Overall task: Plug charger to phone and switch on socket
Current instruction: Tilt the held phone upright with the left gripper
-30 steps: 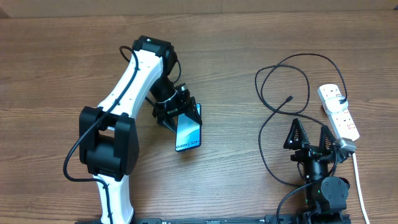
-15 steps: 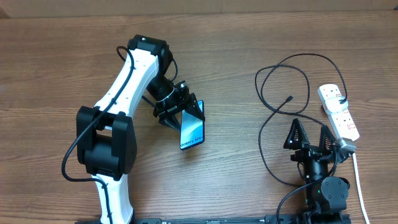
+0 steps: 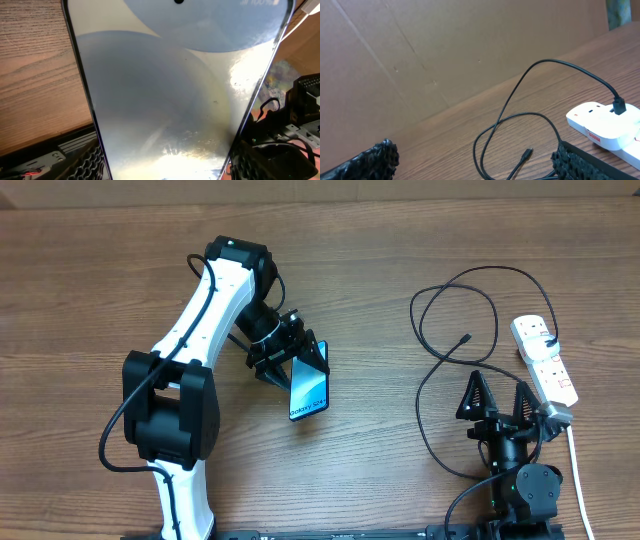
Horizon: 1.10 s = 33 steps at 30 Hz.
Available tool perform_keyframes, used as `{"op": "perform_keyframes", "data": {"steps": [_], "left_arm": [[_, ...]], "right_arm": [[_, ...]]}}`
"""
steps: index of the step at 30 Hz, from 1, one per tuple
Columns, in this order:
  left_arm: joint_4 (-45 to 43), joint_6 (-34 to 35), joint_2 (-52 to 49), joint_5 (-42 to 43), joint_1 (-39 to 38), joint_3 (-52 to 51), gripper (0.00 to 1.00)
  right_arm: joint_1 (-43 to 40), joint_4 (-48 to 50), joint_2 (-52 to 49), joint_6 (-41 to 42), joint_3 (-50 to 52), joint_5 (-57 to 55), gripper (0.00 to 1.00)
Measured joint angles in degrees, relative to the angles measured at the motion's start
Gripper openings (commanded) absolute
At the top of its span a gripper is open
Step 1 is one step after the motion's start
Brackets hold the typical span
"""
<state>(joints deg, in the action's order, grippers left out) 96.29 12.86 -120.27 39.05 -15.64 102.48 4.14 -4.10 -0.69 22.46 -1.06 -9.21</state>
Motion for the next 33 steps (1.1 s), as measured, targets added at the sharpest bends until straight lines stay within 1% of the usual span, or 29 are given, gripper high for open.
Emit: {"op": "perform_keyframes", "data": {"steps": [5, 22, 27, 33], "left_arm": [[-0.13, 0.00, 0.00, 0.00, 0.00, 0.00, 0.46], [-0.57, 0.07, 0.00, 0.04, 0.00, 0.00, 0.48], [-0.74, 0.81, 0.00, 0.39, 0.00, 0.00, 0.48], [-1.09, 3.28, 0.00, 0.50, 0.00, 0.00, 0.49]], "right_arm": [[0.00, 0.02, 0.00, 0.02, 0.00, 0.00, 1.00], [0.02, 0.02, 0.00, 0.00, 0.00, 0.00, 1.00], [0.02, 0.02, 0.00, 0.00, 0.00, 0.02, 1.00], [0.02, 0.00, 0.00, 0.00, 0.00, 0.02, 1.00]]}}
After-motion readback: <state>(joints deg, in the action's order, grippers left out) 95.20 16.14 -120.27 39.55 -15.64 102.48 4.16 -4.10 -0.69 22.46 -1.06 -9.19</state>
